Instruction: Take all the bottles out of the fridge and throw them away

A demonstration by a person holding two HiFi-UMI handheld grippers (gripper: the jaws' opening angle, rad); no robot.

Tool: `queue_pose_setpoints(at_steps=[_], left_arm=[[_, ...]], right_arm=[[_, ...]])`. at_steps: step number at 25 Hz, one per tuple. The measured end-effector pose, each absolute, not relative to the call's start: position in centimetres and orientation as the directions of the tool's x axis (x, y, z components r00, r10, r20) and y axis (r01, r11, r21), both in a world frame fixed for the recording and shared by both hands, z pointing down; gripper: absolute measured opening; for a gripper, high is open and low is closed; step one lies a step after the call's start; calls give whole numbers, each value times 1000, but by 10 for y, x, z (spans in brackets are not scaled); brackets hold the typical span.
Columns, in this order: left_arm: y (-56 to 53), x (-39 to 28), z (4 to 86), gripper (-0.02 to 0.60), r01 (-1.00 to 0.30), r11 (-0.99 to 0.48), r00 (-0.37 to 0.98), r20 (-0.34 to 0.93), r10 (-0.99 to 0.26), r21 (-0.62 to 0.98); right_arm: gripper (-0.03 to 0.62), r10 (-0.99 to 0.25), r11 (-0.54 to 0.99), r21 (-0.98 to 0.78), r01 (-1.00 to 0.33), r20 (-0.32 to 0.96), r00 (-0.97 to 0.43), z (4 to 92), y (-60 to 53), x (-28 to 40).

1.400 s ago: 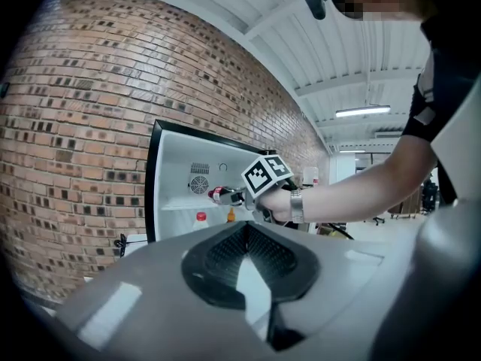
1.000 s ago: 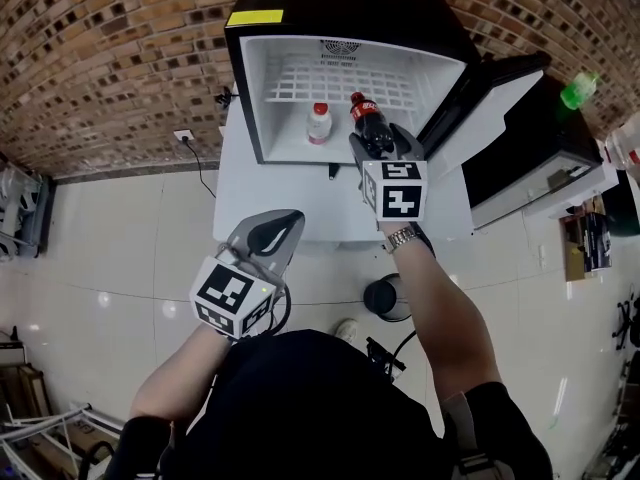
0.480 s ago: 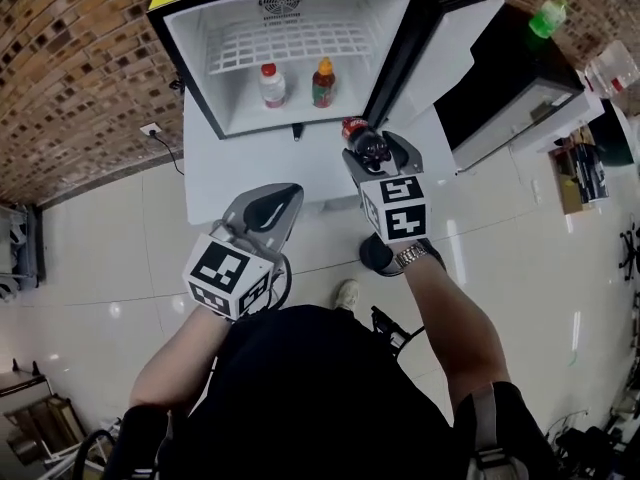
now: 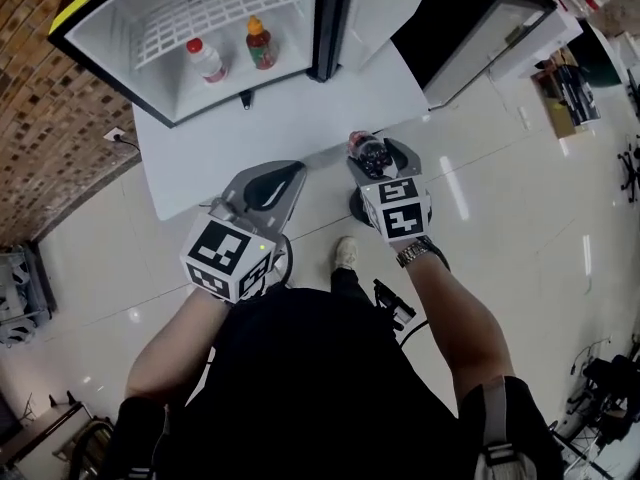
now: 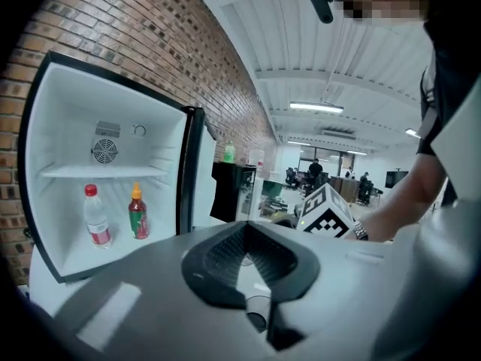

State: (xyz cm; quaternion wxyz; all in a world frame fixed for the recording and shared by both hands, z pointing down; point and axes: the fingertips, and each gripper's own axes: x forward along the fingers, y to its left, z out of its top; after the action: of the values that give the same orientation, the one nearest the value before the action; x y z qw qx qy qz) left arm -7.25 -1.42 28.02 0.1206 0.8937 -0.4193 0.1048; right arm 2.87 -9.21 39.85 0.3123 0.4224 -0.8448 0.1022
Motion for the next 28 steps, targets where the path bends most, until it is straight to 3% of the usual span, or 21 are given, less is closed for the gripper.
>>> queue_pose_setpoints(at_steps=[11, 28], left_arm=[[-31, -1, 332, 3, -688, -700, 713, 358, -603, 190], [-51, 98, 499, 3, -606, -746, 735, 553, -391, 278]], right_arm=[[314, -598, 541, 55, -839, 727, -337, 488, -80, 106], [314, -473, 484, -11, -875, 838, -272, 651, -72, 167]])
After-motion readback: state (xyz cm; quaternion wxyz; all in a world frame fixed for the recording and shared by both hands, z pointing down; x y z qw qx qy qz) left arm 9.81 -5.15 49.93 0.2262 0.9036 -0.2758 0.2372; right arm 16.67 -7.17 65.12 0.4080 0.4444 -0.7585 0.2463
